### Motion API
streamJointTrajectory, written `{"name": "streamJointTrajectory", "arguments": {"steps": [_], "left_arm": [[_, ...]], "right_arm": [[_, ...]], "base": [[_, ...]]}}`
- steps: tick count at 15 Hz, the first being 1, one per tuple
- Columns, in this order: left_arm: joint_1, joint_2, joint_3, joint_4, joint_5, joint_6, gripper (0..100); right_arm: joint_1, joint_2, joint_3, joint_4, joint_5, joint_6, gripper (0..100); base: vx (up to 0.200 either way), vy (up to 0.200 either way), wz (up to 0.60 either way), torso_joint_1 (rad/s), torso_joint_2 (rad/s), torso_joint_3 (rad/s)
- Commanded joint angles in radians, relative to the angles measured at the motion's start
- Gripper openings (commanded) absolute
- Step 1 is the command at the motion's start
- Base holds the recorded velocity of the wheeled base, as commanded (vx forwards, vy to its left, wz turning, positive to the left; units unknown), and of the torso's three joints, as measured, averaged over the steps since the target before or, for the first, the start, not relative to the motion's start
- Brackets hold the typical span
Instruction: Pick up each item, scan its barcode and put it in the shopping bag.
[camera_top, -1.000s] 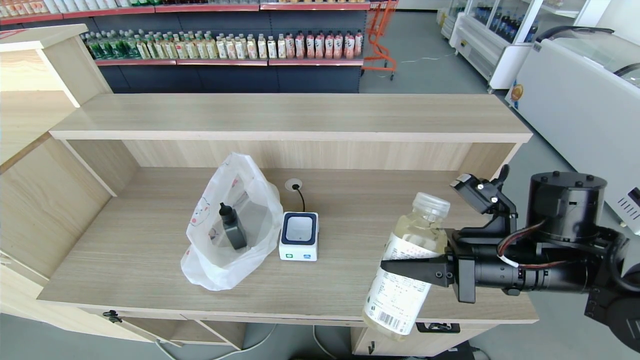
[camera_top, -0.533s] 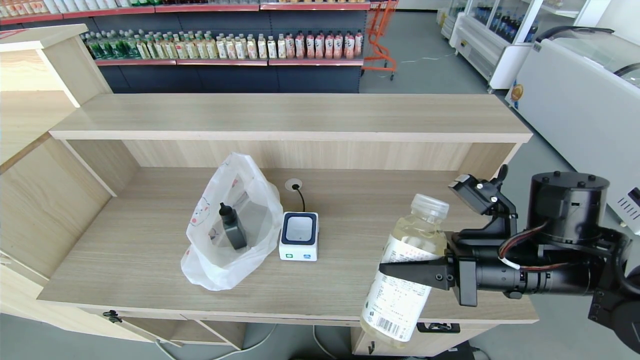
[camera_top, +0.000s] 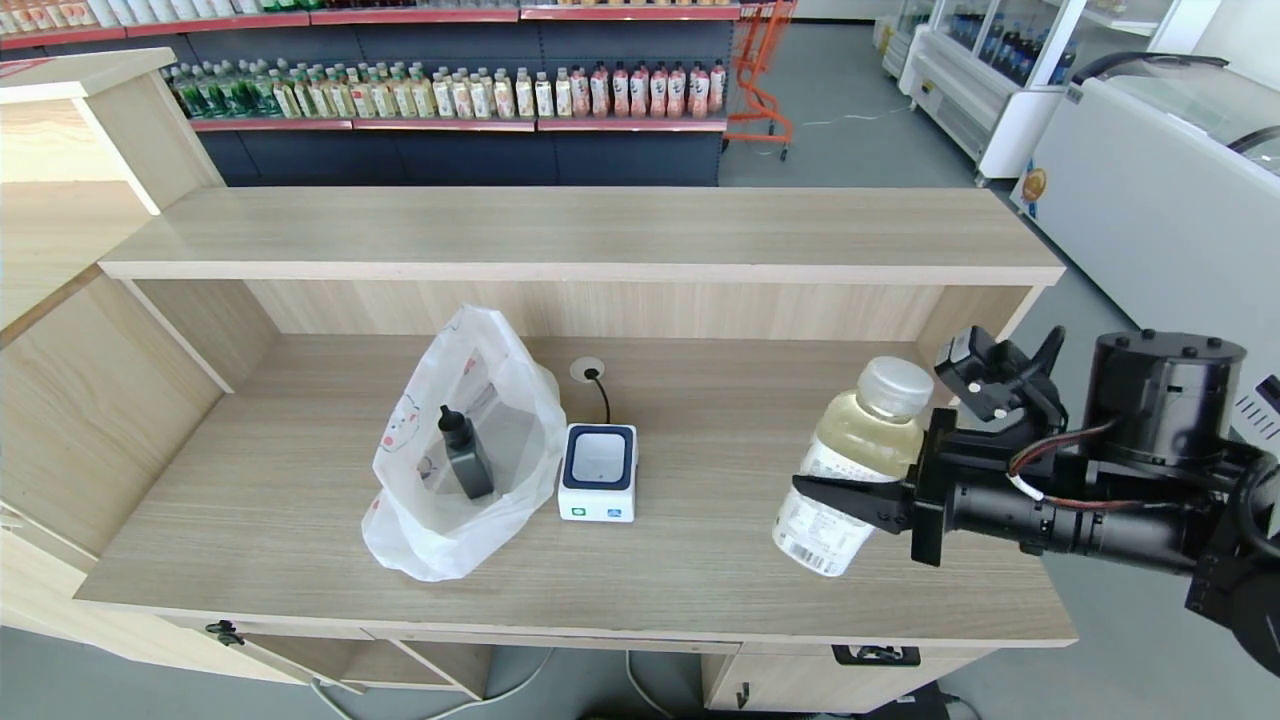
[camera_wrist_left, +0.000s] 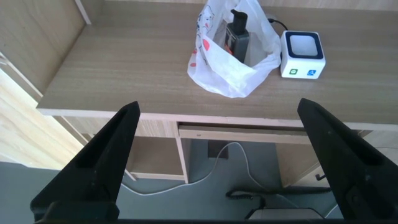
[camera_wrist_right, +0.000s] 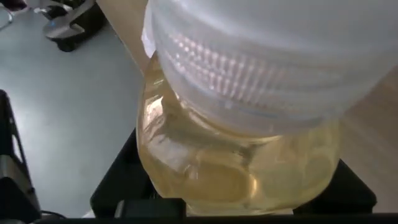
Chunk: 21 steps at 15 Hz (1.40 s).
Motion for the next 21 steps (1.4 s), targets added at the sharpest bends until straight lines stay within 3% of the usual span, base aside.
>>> {"name": "streamJointTrajectory", "arguments": {"steps": [1, 4, 8, 16, 21], "left_arm": [[0.000, 0.000, 0.000, 0.000, 0.000, -0.001, 100], [0.000, 0.000, 0.000, 0.000, 0.000, -0.001, 100], [0.000, 0.000, 0.000, 0.000, 0.000, -0.001, 100], [0.000, 0.000, 0.000, 0.000, 0.000, 0.001, 100], [0.000, 0.000, 0.000, 0.000, 0.000, 0.002, 100]], "right_arm": [[-0.142, -0.018, -0.002, -0.011, -0.021, -0.212, 0], [-0.233, -0.021, -0.004, -0.034, -0.018, -0.540, 0], [-0.230, -0.023, 0.061, -0.120, -0.018, -0.715, 0], [-0.233, -0.061, 0.070, -0.118, -0.028, -0.724, 0], [-0.227, -0.047, 0.068, -0.122, -0.019, -0.643, 0]], "base": [[0.000, 0.000, 0.00, 0.000, 0.00, 0.000], [0.000, 0.000, 0.00, 0.000, 0.00, 0.000], [0.000, 0.000, 0.00, 0.000, 0.00, 0.000], [0.000, 0.000, 0.00, 0.000, 0.00, 0.000], [0.000, 0.200, 0.00, 0.001, 0.00, 0.003]]}}
